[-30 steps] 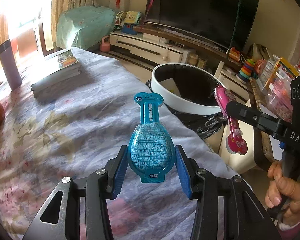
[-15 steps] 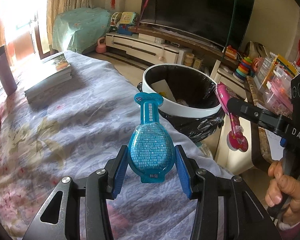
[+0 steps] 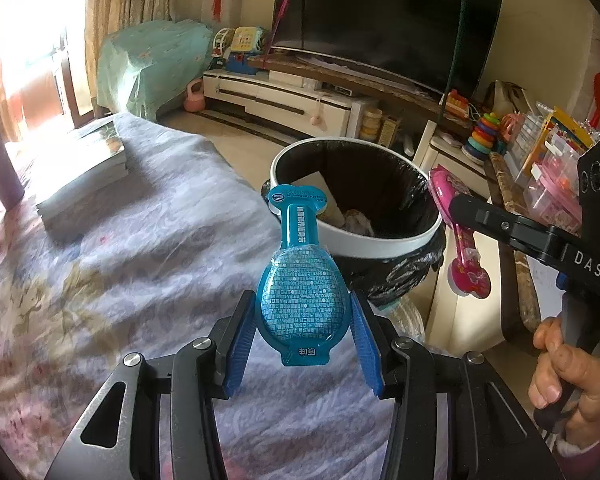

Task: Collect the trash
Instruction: 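Carry the blue brush and pink candy toy over the trash bin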

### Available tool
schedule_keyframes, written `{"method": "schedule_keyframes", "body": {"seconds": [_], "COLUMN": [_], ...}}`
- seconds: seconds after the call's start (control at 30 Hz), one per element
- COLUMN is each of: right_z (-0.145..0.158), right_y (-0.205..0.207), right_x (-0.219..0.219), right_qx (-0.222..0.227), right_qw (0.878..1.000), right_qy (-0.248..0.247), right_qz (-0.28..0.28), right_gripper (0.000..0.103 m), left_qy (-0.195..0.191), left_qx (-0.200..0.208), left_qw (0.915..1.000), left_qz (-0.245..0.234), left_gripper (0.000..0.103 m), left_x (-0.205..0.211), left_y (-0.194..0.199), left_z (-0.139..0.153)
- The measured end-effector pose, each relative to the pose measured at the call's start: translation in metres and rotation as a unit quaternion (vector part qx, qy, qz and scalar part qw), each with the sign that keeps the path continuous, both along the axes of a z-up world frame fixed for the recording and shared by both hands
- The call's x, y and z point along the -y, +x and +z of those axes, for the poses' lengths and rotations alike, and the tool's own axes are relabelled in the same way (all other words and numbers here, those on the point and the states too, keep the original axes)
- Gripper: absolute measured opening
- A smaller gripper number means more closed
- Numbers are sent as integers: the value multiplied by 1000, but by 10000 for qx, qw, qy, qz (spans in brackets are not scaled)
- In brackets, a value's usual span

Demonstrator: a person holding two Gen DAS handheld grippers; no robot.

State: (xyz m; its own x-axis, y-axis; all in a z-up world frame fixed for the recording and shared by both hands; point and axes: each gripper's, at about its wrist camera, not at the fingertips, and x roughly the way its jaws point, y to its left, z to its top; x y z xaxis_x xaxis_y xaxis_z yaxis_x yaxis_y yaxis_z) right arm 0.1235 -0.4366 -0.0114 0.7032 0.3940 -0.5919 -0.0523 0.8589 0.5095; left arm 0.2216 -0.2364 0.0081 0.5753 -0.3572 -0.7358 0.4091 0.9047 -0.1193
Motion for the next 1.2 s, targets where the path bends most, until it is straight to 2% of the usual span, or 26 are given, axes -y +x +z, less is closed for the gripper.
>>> {"method": "schedule_keyframes", "body": {"seconds": [0.53, 1.2], "right_z": [1, -9], "right_y": [22, 51], "right_x": [24, 38], "right_qx": [-10, -175], "right_qw": [9998, 9992], "right_qy": [-130, -301], "right_qz": [-160, -204], "right_gripper": [41, 40], "left_qy": [8, 134], "left_qx": [81, 21], "left_qw": [9998, 9997], "left_qz": [-201, -220], "left_gripper": [45, 45], "left_x": [27, 55], "left_y": [30, 69], "left_z": [6, -3]}}
